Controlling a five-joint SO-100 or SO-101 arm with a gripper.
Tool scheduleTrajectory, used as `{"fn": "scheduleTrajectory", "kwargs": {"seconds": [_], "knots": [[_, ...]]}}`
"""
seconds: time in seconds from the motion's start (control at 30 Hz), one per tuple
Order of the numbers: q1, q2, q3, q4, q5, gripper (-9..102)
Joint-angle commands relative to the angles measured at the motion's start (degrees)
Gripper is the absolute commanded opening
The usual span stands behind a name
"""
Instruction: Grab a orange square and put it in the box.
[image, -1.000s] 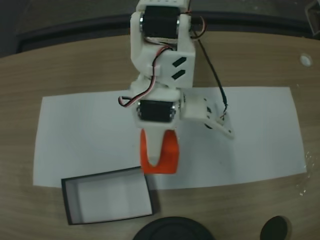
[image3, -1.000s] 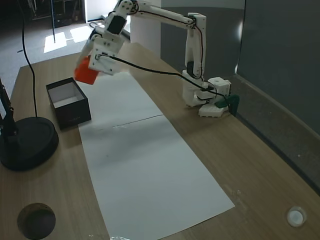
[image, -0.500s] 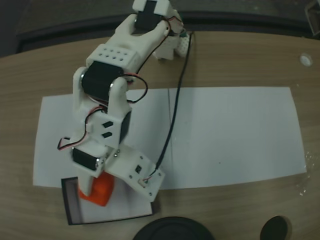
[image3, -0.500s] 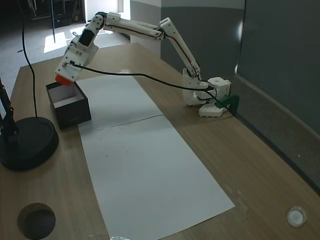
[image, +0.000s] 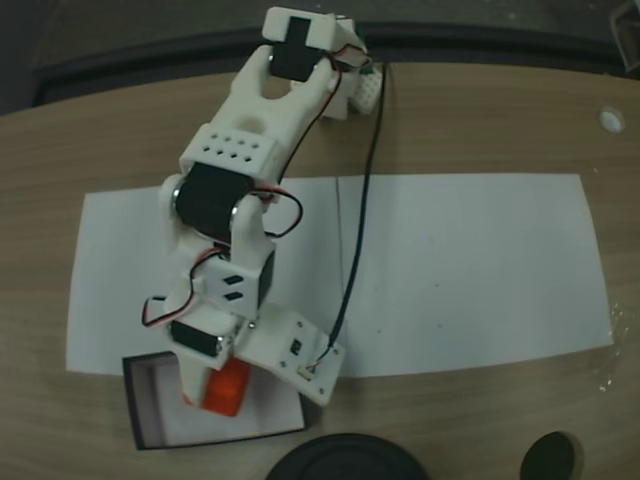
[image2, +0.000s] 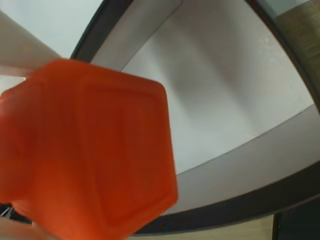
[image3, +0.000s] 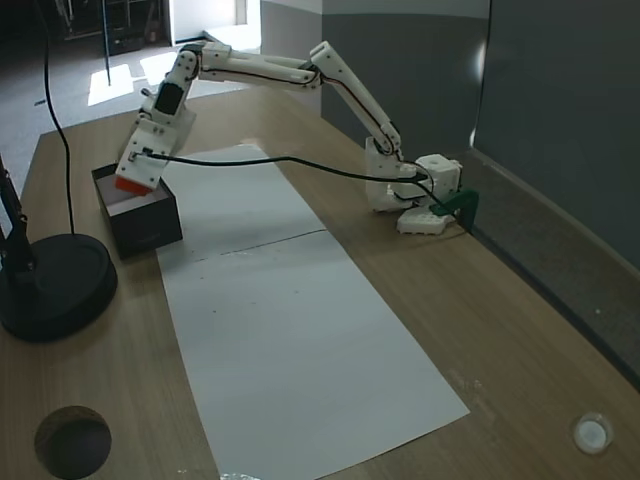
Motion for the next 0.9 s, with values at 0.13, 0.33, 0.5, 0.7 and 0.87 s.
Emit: {"fn": "scheduleTrajectory", "kwargs": {"seconds": [0.13, 0.33, 0.5, 0.7, 0.87], "knots": [[0.6, 9.1, -9.7, 9.6, 0.4, 38], [-0.3, 21.5, -18.3, 24.2, 0.3, 21], [1.3, 39.5, -12.0, 24.8, 0.3, 1], [1.2, 66.8, 10.0, 24.5, 0.2, 0], [-4.8, 89.3, 33.0, 23.3, 0.1, 0]]}}
